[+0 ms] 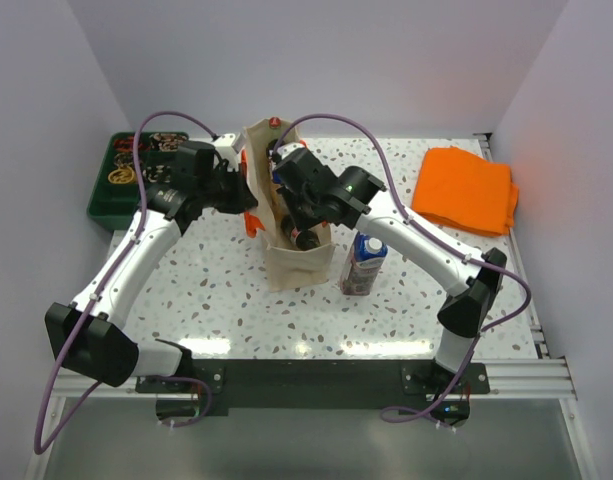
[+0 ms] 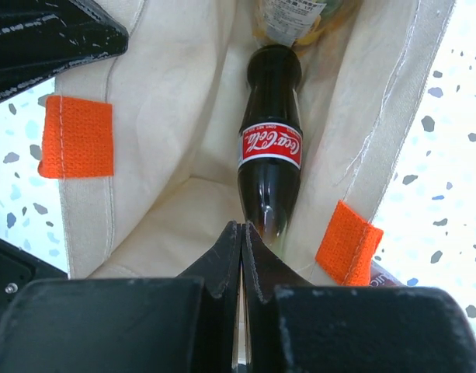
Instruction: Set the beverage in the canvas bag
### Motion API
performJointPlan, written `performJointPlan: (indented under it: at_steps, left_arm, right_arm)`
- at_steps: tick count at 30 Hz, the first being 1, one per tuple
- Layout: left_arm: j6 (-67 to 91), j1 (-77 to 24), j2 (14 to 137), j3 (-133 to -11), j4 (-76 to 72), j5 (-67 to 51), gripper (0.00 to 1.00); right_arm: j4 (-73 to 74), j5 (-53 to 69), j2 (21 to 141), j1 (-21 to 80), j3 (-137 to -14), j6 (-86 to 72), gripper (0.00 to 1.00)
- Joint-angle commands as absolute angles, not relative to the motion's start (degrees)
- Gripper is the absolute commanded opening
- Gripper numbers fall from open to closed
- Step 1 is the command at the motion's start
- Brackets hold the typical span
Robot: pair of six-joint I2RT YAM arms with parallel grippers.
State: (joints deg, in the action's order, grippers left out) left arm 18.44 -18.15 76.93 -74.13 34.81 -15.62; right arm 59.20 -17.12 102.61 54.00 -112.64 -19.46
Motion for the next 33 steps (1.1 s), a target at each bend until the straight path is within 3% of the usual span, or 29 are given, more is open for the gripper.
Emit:
performJointPlan:
  at_steps: [1, 4, 7, 10, 13, 16, 20, 23, 25, 26, 28, 29, 33]
  left_arm:
    - [17.67, -18.28, 76.55, -74.53, 33.13, -15.38, 0.0]
    - [17.32, -18.28, 76.55, -74.36, 32.87, -15.47, 0.0]
    - [16.18, -18.28, 76.9, -74.18, 33.13, -15.47, 0.0]
    - [14.51, -18.28, 77.34, -73.13, 34.19, -14.77, 0.0]
    - [13.1, -18.28, 76.56, -69.44, 31.57, -14.68, 0.0]
    - [11.96, -18.19, 74.8, -64.43, 26.48, -13.1, 0.07]
    - [11.52, -18.19, 73.65, -62.14, 23.38, -10.63, 0.08]
    - [10.2, -18.19, 78.98, -68.69, 29.86, -8.79, 0.08]
    - [9.49, -18.19, 81.73, -71.62, 32.94, -9.31, 0.16]
    - [9.67, -18.19, 83.39, -74.42, 33.22, -10.27, 0.29]
    - [11.06, -18.19, 84.02, -76.28, 31.83, -13.87, 0.44]
    - [11.25, -18.19, 82.98, -76.46, 30.69, -15.19, 0.58]
    - [8.18, -18.19, 76.74, -73.05, 26.02, -13.2, 0.74]
  right_arm:
    - [57.39, -18.63, 101.6, 54.14, -115.31, -19.6, 0.0]
    - [57.13, -18.63, 101.95, 54.14, -114.79, -19.77, 0.06]
    - [56.16, -18.98, 102.3, 54.14, -113.64, -19.6, 0.21]
    - [54.5, -18.72, 102.39, 53.97, -112.94, -18.2, 0.45]
    - [50.9, -18.19, 102.83, 53.35, -112.5, -16.36, 0.55]
    - [50.19, -15.21, 105.9, 51.42, -114.34, -15.21, 0.58]
    - [49.58, -9.94, 110.39, 46.7, -116.37, -13.18, 0.58]
    - [49.04, -0.27, 112.32, 40.97, -112.94, -19.86, 0.57]
    - [50.61, -0.18, 114.94, 40.26, -116.53, -18.37, 0.57]
    - [50.62, 1.13, 115.4, 39.3, -117.67, -18.63, 0.57]
    - [50.88, 2.37, 116.71, 38.94, -120.83, -18.47, 0.57]
    - [50.71, 2.46, 116.81, 38.94, -122.15, -17.41, 0.57]
    - [48.25, 5.27, 116.98, 38.58, -122.16, -13.02, 0.55]
